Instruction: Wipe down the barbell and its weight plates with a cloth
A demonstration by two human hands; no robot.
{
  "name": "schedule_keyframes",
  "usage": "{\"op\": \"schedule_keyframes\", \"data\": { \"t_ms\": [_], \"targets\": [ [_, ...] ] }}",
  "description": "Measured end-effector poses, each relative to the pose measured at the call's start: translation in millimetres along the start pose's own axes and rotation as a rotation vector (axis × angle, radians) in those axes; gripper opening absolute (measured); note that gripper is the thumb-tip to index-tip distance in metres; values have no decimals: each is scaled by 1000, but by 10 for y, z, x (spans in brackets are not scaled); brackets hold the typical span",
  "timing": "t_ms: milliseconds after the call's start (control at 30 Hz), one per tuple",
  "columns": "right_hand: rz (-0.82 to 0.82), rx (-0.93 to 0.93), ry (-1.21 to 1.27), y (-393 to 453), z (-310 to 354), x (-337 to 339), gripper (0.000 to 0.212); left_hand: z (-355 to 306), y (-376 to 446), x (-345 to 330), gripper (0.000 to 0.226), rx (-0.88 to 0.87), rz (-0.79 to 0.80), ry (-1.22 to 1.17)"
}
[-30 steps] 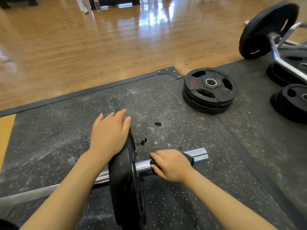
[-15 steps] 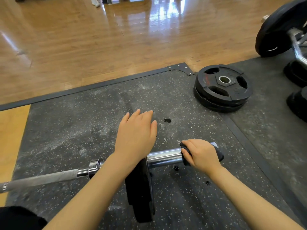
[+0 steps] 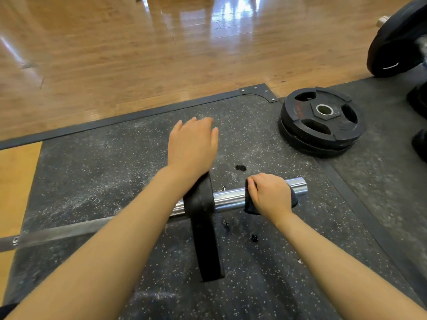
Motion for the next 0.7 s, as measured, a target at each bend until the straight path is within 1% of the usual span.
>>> {"op": "schedule_keyframes", "data": {
  "t_ms": [100,200,300,400,533,700],
  "targets": [
    [9,-12,-2,185,-66,-70,40,61,-246,-36,38,-10,16,-56],
    [35,-3,-26,358,-115,-132,39,126,-287,-110,43,-9,1,4],
    [26,18,-49,494,-130,-173,40,139,-6,-95,38,49,17,-82],
    [-17,41,-55,588,-148,-241,40,150,272,-108,36,112,41,-123],
    [-56,44,-66,738,-203,-327,41,168,601,-164,37,151,79,-93],
    [-104,55,-51,877,-246,-398,41,207,917,-212,36,154,119,-96]
  ]
}}
Point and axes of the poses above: each hand's wrist, its own y-axis towards the middle knuckle, its own x-axis out of the back of the hand, z = x × y, the point moved 2 cm from there along y, towards the middle knuckle, and after that the axes turned 13 degrees about x, right-handed, at the moved point
